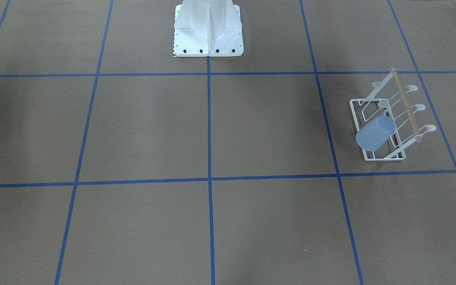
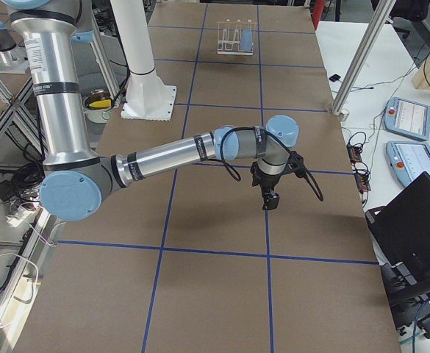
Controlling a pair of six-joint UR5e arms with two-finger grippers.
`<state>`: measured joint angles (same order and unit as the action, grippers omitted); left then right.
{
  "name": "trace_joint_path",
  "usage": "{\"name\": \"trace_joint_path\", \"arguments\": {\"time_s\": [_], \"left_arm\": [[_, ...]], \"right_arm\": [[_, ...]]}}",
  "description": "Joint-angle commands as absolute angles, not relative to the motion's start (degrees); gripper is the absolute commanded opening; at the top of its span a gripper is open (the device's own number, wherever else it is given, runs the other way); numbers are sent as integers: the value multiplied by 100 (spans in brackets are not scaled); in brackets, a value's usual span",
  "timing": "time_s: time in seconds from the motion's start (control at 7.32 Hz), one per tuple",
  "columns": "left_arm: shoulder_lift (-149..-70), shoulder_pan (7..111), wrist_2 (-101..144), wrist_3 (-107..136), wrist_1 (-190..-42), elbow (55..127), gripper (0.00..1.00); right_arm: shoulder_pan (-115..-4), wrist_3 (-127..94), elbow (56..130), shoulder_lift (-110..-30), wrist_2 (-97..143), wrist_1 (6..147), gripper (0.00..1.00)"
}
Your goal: Hang cup on cup holder
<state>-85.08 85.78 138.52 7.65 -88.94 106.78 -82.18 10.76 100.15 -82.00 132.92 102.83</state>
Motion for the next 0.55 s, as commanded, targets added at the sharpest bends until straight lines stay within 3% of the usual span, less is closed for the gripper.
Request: {"name": "trace_joint_path", "arguments": {"time_s": [0.0, 0.41], "left_arm": [[-8508, 8578, 13852, 765, -8895, 10670, 99], [-8508, 8578, 13869, 765, -8903, 10696, 99]], "right_arm": [[-8209, 1072, 10011, -8200, 13289, 10283, 100], [-8113, 765, 10002, -8200, 13263, 10213, 100]]}}
